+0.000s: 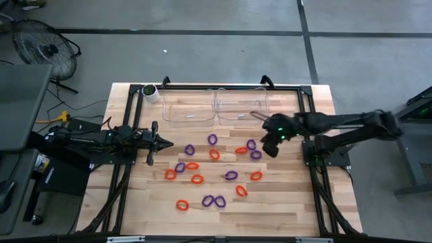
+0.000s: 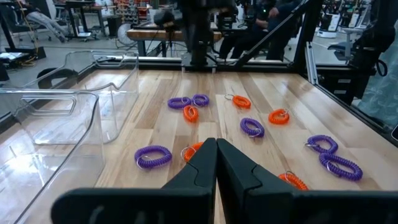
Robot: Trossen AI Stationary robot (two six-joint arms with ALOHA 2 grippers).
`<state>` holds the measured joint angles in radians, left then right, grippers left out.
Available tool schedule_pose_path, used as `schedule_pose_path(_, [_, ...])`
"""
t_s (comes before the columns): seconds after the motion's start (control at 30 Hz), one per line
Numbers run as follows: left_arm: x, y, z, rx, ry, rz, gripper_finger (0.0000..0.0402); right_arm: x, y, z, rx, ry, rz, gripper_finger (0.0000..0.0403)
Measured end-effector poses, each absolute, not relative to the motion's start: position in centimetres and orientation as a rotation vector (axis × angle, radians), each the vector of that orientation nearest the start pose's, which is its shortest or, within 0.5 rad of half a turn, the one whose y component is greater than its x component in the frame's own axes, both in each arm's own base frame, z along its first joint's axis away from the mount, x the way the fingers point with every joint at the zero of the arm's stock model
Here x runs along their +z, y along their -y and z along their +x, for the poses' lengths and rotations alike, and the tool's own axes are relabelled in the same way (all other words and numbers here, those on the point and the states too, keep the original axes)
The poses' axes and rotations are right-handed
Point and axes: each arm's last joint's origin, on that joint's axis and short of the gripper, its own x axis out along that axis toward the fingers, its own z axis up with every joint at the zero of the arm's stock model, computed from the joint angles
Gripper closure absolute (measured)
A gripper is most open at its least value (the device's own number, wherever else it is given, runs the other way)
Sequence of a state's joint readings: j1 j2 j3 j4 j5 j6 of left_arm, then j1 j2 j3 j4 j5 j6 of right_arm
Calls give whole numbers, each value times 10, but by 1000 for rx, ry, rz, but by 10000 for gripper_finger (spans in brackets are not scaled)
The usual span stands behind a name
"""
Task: Sort spring keychains
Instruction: Put the violet spring keychain into the right bin
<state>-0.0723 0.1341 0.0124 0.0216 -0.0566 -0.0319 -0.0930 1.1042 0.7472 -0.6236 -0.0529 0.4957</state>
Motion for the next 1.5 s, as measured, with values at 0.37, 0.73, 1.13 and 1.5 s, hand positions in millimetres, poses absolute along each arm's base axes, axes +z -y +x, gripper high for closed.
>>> schedule_pose_path(0.37, [159, 6, 105, -15, -100, -25, 399, 180, 20, 236, -584, -1112, 986, 354])
schedule_pose_path(0.73, [159, 6, 105, -14, -100, -25, 399, 174, 33, 252, -780, -1023, 986, 200])
schedule_pose_path(1.13, [159, 6, 105, -14, -100, -25, 399, 149, 40, 268, -859, -1170, 1004, 171])
schedule_pose_path(1.5, [159, 6, 105, -14, -100, -25, 399, 140, 44, 268, -928, -1180, 979, 200])
